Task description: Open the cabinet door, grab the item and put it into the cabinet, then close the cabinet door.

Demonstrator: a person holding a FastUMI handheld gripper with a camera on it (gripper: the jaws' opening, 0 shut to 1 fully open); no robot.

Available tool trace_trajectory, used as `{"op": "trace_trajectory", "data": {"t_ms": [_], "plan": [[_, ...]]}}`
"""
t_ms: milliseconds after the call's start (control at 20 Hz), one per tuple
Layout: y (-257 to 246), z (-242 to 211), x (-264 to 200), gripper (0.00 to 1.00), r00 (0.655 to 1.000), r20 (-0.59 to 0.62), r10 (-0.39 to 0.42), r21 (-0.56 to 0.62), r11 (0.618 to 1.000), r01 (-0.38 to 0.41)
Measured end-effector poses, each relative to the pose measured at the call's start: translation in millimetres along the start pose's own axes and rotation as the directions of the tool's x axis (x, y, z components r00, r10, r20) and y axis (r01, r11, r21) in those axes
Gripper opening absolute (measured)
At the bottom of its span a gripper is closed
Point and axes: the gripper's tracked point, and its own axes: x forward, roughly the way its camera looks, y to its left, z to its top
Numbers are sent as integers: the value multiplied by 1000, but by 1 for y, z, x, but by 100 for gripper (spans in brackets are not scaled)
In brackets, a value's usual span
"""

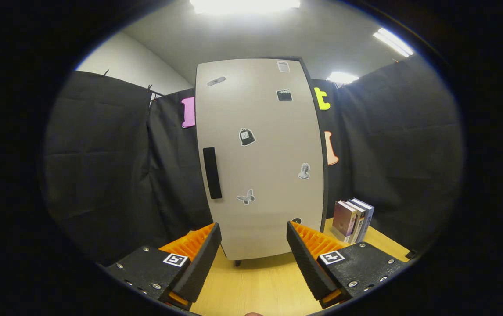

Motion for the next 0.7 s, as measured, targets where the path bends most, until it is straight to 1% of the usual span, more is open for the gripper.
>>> {"op": "trace_trajectory", "data": {"t_ms": [700], "plan": [[-1,1,2,93,1000,4,14,17,1000,-14]]}}
